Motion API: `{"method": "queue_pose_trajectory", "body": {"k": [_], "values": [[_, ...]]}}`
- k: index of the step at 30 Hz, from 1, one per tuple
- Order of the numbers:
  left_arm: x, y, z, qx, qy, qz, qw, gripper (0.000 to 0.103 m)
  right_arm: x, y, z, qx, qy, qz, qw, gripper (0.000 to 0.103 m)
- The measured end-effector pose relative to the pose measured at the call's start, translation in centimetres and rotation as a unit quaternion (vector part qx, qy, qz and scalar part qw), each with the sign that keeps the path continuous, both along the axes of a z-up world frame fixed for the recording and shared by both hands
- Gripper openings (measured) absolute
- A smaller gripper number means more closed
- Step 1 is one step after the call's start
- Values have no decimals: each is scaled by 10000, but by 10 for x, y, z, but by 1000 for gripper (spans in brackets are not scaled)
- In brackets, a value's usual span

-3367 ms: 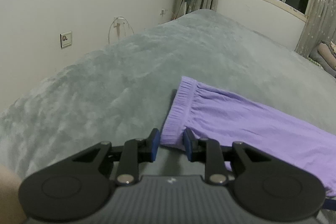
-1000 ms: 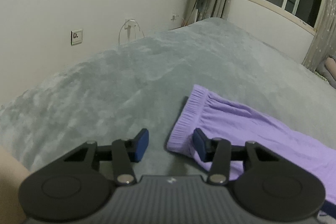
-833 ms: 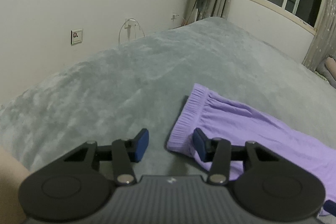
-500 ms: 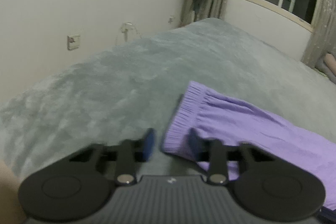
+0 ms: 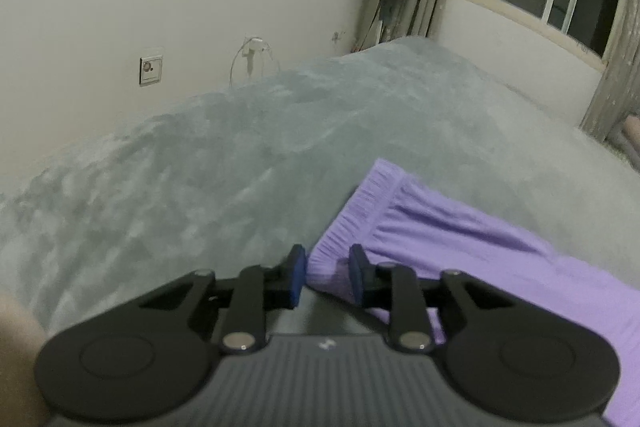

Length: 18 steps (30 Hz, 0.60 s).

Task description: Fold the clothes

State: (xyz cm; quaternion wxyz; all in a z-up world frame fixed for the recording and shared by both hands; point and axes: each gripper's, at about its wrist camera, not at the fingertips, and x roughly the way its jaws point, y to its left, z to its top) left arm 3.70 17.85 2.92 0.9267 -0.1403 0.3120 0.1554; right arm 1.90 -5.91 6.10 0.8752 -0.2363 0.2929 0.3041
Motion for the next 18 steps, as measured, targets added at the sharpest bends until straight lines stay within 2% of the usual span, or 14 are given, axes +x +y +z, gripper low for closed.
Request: {"method": "queue_pose_trajectory", "body": {"k": [3,7,10,13,15,18], "values": [[0,-4,2,86,49,10,10000,26,-2,-3,1,-16,36,-28,10000,4],[-5,-5,5,70,65,-20,10000,28,0,8,-13,-299,-56,-115,9995,4],[-8,-6,6,181,167,-43,9997,45,-3,11,-11,-226,-131,-205,9994,5],[-12,-4,11,93,184,-63,9998,54,-9,4,-1,-5,-60,-475,9989,7],[-14,-1,15,-10,154,-64,9999,57,-20,-10,11,392,-11,-703,9968,27],[-18,-2,22,-38,93,-69,9999,58,-28,-33,22,967,337,-927,9904,34]]}}
